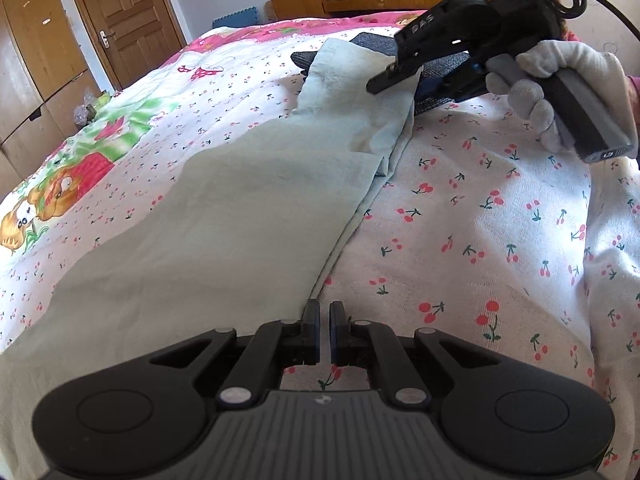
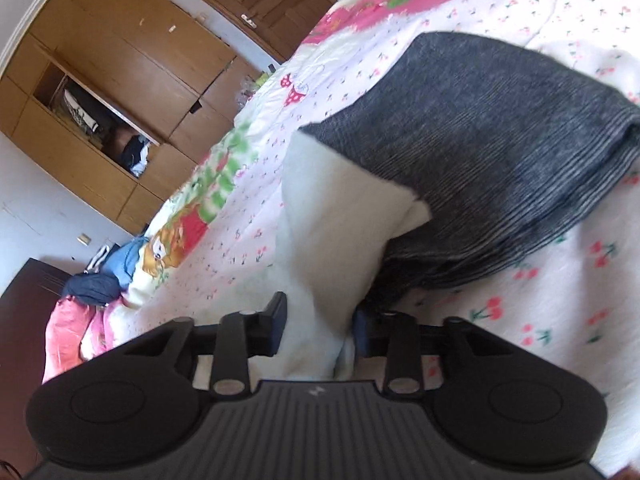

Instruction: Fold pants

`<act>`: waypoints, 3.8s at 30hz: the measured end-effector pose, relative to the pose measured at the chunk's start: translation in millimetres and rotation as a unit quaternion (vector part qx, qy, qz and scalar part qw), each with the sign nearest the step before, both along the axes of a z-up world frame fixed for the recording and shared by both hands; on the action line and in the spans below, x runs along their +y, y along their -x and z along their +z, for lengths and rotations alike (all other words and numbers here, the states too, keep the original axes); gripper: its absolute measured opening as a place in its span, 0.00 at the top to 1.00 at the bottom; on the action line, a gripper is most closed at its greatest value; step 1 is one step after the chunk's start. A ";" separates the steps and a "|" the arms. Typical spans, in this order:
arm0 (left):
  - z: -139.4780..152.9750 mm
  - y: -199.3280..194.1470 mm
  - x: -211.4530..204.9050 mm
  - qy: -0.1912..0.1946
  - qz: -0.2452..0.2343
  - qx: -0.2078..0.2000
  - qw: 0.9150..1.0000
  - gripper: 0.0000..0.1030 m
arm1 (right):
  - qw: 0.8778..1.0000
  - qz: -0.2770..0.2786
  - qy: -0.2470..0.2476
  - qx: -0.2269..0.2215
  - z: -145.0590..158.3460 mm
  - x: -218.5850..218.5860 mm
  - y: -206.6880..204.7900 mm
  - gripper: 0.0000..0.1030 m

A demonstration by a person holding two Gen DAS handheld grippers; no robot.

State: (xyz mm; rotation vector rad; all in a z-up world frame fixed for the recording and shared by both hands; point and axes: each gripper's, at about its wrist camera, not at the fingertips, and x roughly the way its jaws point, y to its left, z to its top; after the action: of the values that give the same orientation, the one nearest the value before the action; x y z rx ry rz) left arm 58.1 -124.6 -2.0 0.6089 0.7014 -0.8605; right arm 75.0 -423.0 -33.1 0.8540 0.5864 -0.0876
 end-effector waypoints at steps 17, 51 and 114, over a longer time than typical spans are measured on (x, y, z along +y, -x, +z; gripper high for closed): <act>1.7 -13.4 6.4 0.061 0.020 0.063 0.996 0.59 | 0.999 -0.022 -0.027 0.008 2.7 -18.7 4.8 0.85; -10.6 -13.6 138.6 0.144 0.236 0.013 0.961 0.54 | 0.987 -0.091 0.126 0.039 66.0 51.2 6.7 0.93; 19.2 57.1 338.9 0.209 0.412 -0.070 0.884 0.52 | 0.838 0.410 0.343 -0.108 92.9 450.1 -55.9 0.63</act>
State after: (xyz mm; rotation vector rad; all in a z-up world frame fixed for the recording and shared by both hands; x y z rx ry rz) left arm 1.0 214.3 17.2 -0.0494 0.5404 -0.1463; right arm 130.9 27.1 59.8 -0.1352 0.6052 0.5536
